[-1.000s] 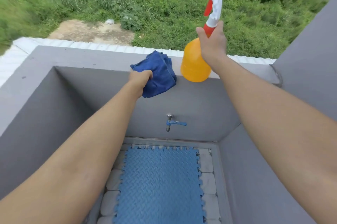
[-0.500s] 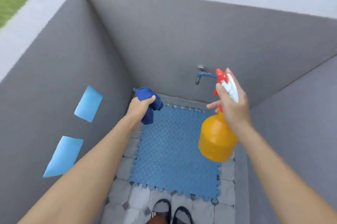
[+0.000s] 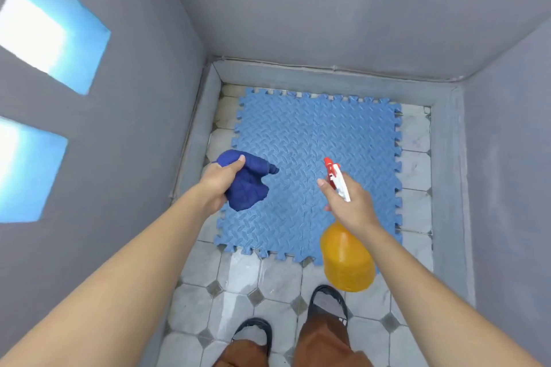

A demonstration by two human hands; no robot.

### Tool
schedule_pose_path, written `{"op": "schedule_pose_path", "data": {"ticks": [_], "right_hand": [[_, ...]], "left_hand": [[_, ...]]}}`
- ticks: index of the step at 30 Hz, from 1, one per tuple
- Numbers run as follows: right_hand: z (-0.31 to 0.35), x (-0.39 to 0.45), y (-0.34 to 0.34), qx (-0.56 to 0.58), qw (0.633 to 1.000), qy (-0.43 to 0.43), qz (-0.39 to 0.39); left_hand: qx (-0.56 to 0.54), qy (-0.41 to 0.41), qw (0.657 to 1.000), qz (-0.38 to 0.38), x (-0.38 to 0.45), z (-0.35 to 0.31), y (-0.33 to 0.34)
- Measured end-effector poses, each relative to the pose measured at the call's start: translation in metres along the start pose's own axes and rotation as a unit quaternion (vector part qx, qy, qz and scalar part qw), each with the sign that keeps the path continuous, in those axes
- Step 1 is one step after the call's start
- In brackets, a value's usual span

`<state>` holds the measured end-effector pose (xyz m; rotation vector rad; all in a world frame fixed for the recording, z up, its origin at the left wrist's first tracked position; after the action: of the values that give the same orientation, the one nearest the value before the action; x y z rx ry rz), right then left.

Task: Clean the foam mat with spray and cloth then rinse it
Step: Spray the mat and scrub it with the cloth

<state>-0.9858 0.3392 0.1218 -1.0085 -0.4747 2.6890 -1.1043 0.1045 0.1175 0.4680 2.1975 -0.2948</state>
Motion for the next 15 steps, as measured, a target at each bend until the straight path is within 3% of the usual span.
{"op": "schedule_pose_path", "data": {"ticks": [7,15], "right_hand": [[-0.042,0.064,0.017,-0.031,0.999,-0.03,-0.019],[-0.091,0.152,0.054,-0.066,0.992,-0.066,-0.081]], "left_hand": [[0.034,0.035,0.999,-0.023,0.086,0.062,-0.033],[-0.039,0.096,0.992,-0.071,0.183,0.075,-0.05]]}}
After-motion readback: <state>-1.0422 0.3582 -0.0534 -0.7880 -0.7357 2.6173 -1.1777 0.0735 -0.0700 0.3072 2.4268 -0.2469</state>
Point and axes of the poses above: each hand's wrist, its own x-axis towards the middle knuckle, its own y-axis out of the palm, z = x × y, the point moved 10 cm from there along x, towards the middle knuckle, and after that the axes turned 6 degrees about z, right-handed, at the moved point
